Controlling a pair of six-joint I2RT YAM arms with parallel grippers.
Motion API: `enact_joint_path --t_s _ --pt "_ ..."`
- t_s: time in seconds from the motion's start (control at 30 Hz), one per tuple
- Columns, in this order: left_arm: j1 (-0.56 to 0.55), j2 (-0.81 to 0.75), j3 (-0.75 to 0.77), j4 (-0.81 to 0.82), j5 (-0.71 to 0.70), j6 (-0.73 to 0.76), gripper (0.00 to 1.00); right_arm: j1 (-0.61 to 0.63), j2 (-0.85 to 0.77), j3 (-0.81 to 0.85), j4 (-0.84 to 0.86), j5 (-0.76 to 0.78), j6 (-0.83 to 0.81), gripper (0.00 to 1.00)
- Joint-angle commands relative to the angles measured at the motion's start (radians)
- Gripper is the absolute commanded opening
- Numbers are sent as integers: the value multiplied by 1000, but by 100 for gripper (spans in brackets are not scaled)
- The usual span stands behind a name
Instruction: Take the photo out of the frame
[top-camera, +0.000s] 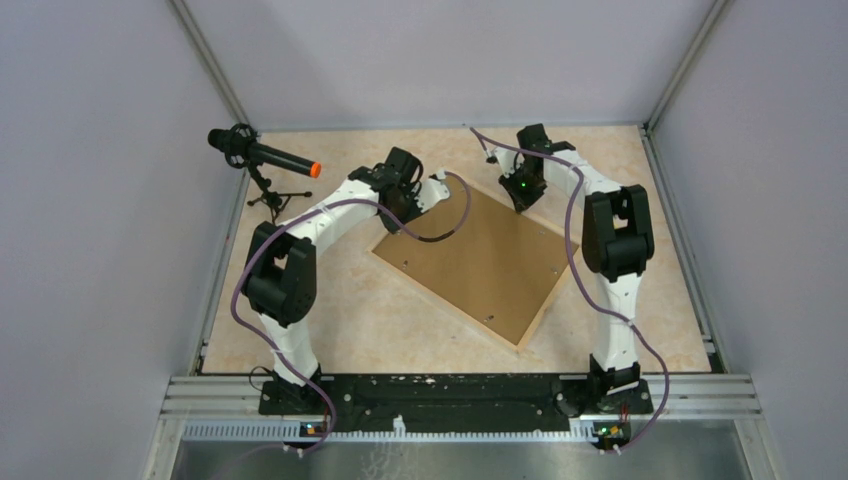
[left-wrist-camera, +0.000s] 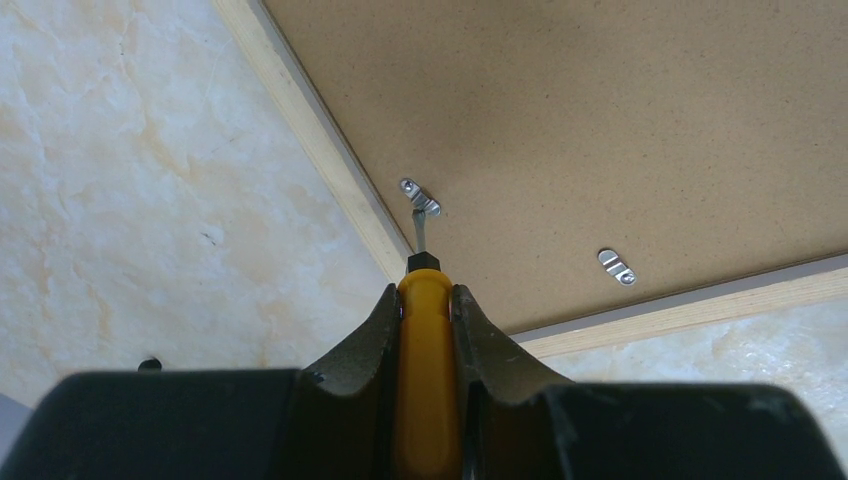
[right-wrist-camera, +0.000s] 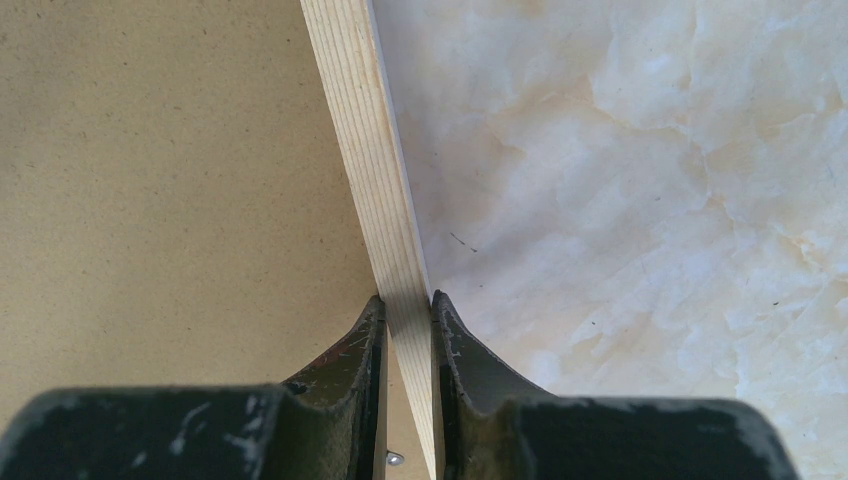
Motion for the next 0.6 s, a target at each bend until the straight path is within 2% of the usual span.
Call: enact_joint_path --t_s 0.0,0.57 --pt "-41 20 -7 18 156 -64 0 -1 51 0 -88 -42 56 13" --pt "-43 30 54 44 169 -106 0 -1 20 3 -102 -66 67 18"
